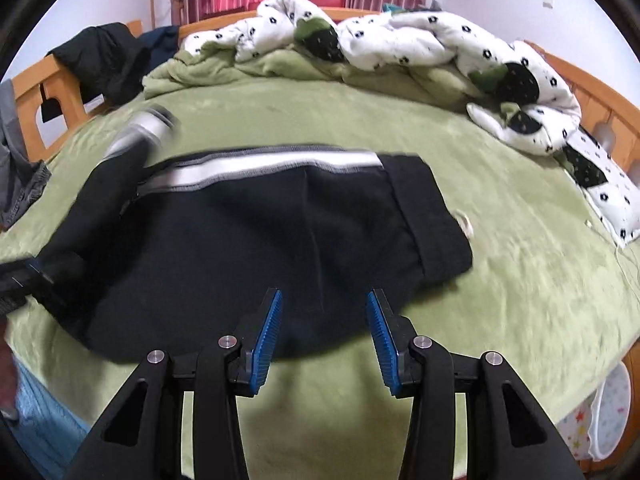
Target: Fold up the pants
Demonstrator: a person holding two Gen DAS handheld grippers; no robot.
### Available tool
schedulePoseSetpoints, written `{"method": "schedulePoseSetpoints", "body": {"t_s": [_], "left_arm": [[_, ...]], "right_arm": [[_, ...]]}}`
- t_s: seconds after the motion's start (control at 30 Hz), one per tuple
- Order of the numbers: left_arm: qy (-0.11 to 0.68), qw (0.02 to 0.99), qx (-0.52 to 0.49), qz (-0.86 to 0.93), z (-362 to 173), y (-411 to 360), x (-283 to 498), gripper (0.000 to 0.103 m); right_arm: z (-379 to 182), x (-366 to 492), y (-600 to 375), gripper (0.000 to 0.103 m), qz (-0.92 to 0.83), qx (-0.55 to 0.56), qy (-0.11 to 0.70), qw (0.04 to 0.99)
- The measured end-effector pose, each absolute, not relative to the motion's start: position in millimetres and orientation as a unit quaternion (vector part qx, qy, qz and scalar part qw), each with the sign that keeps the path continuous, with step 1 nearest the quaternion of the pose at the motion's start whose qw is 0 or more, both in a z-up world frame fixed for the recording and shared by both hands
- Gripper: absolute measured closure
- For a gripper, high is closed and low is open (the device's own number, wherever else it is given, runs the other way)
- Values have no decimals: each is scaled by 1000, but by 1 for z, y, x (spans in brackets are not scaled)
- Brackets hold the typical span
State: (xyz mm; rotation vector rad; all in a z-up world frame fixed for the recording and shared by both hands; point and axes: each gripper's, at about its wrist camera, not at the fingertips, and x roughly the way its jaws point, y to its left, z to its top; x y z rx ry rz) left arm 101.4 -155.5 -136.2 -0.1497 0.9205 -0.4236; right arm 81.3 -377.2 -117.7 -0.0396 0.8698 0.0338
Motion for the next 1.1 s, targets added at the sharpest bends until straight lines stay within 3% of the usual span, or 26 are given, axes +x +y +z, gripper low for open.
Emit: {"method": "schedulePoseSetpoints", "body": {"t_s": [0.03, 0.1, 0.2, 0.27, 0.47, 0.73, 0.77, 0.8, 0.87, 1.1], "left_arm": [[438, 874, -65, -202, -138, -157, 97, 86], [428, 875, -55, -219, -128, -155, 86, 67], [415, 860, -92, -283, -103, -132, 65, 46], [383, 880, -78, -269, -89, -116, 48, 39], [380, 907, -71, -168, -89, -43, 35, 39], [375, 925, -50, -30, -79, 20, 68, 39], [371, 927, -49, -21, -81, 24, 70, 39], [368, 928, -53, -16, -84, 26, 71, 39], [378, 923, -68, -6, -96, 30, 73, 39], [402, 914, -53, 18, -98, 17, 82, 39]], "right_arm": [[-117, 80, -379, 59, 29, -3, 423, 906], [-117, 79, -377, 59, 43, 12, 422, 905], [-115, 85, -367, 59, 72, 31, 427, 901], [-113, 95, -356, 59, 96, 48, 433, 895], [-118, 128, -304, 54, 165, 120, 457, 866], [-164, 180, -226, 51, 163, 116, 526, 826], [-170, 183, -221, 54, 164, 120, 530, 823], [-174, 185, -220, 67, 165, 125, 529, 823], [-177, 186, -217, 82, 157, 124, 516, 833], [-180, 192, -228, 88, 181, 173, 525, 814]]}}
